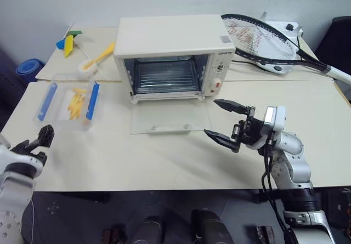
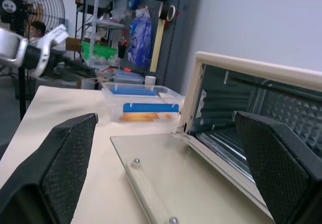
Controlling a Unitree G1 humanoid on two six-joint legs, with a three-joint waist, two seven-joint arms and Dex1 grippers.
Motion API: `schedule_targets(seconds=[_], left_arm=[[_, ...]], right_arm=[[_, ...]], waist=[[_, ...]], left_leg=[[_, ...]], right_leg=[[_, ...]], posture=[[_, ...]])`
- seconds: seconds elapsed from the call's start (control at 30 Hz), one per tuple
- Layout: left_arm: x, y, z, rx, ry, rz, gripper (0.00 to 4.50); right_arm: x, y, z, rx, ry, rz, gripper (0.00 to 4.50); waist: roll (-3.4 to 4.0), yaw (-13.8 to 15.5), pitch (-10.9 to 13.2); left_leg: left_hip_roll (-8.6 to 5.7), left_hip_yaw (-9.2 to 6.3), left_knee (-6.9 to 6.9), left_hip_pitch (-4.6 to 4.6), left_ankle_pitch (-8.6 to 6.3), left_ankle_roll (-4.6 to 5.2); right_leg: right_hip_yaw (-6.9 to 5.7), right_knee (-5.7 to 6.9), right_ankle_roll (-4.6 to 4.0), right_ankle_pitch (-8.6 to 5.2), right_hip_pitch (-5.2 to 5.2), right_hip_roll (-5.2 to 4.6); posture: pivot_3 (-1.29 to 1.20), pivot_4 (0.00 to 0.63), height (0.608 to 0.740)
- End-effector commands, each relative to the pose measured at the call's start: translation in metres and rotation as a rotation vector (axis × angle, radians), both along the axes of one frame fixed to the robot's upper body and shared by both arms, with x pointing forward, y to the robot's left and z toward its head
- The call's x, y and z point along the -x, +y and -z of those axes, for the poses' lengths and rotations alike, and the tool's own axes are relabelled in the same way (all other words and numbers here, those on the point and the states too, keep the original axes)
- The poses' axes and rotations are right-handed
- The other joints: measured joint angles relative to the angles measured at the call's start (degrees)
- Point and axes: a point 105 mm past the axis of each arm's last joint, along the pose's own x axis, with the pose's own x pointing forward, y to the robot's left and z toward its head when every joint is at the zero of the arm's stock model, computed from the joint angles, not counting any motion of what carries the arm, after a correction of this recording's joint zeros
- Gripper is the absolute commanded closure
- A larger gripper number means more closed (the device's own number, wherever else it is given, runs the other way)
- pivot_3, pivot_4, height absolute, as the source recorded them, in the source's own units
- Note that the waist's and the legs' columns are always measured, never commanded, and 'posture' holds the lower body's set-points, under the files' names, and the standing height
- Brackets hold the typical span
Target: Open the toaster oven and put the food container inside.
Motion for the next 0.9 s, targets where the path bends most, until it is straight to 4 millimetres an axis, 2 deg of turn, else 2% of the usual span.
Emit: schedule_targets(seconds=[0.03,0.23,0.37,0.47,0.63,0.83,0.9], left_arm=[[-0.008,0.005,-0.006,0.076,0.038,-0.062,0.05],[-0.042,0.004,-0.008,0.178,0.073,-0.129,0.05],[-0.057,0.002,-0.003,0.203,0.107,-0.126,0.05],[-0.063,0.006,0.000,0.215,0.136,-0.132,0.70],[-0.070,0.018,-0.004,0.216,0.146,-0.157,2.23],[-0.060,0.048,-0.021,0.169,0.138,-0.243,4.05],[-0.055,0.057,-0.026,0.139,0.147,-0.257,4.38]], right_arm=[[0.003,-0.003,-0.007,0.004,-0.043,-0.005,0.00],[0.006,-0.003,-0.005,0.015,-0.048,-0.005,0.00],[0.007,-0.001,-0.003,0.012,-0.046,-0.001,0.00],[0.008,0.001,-0.003,0.008,-0.049,0.004,0.00],[0.008,0.005,-0.005,-0.003,-0.061,0.017,0.00],[0.007,0.009,-0.006,-0.008,-0.059,0.017,0.00],[0.007,0.009,-0.005,-0.011,-0.053,0.015,0.00]], waist=[[0.00,-0.2,0.0],[-0.01,0.3,0.0],[-0.01,0.2,0.0],[-0.01,0.2,0.0],[-0.01,0.1,0.0],[-0.01,-0.3,0.0],[-0.04,-0.4,0.0]], left_leg=[[0.03,0.00,0.00,0.00,-0.01,-0.03],[0.04,0.01,0.11,-0.01,-0.02,-0.06],[0.01,0.01,0.09,-0.04,-0.02,-0.05],[0.02,0.01,0.09,-0.05,-0.02,-0.06],[0.02,0.01,0.09,-0.04,-0.01,-0.06],[0.02,0.01,0.07,-0.07,-0.01,-0.06],[0.02,0.01,0.08,-0.17,-0.01,-0.07]], right_leg=[[0.00,0.00,0.00,0.00,-0.01,0.03],[-0.02,0.02,0.00,0.00,0.00,0.05],[-0.02,0.01,0.00,0.00,-0.03,0.04],[-0.02,0.01,0.00,0.00,-0.05,0.04],[-0.03,0.05,0.00,0.00,-0.06,0.04],[-0.02,0.05,0.00,0.00,-0.13,0.04],[-0.02,0.08,0.00,0.00,-0.25,0.04]], posture=[[0.00,0.150,0.740],[0.00,0.150,0.740],[0.00,0.150,0.740],[0.00,0.150,0.740],[0.00,0.150,0.740],[0.00,0.150,0.740],[0.00,0.150,0.740]])
